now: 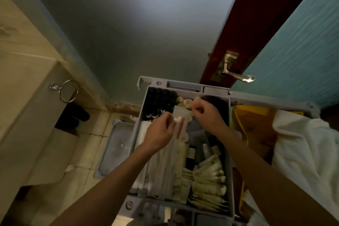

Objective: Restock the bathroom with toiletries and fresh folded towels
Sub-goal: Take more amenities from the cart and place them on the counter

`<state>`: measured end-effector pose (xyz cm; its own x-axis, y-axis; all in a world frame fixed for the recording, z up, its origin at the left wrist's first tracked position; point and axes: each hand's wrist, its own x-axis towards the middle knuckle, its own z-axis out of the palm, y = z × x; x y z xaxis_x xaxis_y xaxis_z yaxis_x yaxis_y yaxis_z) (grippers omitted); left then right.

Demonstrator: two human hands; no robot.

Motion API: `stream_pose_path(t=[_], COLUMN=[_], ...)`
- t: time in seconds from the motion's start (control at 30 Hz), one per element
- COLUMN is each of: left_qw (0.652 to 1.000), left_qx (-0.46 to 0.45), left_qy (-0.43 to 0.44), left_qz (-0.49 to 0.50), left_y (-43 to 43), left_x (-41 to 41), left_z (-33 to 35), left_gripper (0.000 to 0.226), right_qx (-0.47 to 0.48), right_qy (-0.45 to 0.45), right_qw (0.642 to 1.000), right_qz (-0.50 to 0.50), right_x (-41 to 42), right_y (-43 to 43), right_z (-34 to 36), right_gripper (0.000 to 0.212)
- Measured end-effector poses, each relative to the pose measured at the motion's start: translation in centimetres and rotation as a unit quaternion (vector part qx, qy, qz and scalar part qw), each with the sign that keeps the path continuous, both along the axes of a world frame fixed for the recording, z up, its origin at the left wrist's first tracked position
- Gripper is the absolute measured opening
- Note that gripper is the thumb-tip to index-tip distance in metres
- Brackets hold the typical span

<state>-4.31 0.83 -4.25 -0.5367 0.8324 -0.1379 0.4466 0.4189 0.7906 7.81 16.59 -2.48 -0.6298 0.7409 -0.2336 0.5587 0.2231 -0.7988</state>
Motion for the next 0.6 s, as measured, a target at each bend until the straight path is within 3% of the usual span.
stream_pose_path(t=[0.13, 0.27, 0.6], left_qw=[1.000, 0.999, 0.998], left_qx=[0.008, 0.023, 0.012], left_qy=[-0.020, -0.022, -0.052], left_qz=[0.000, 0.017, 0.024], left_y=[0.5, 0.4, -0.5], left_x=[-0.5, -1.1, -1.0], left_z=[-0.7, -0.9, -1.4], left_gripper=[0.017, 0.013, 0.007], right_qx=[0.071, 0.217, 0.340], right_qy=[-0.045, -0.164, -0.277], right_qw=[0.995, 0.956, 0.884], right_qz=[0.044, 0.110, 0.160], right_x=[-1.2, -1.7, -2.2], right_y=[0.9, 2.2, 1.7], right_z=[-0.1, -0.5, -2.2], right_gripper=[0.022, 0.030, 0.028])
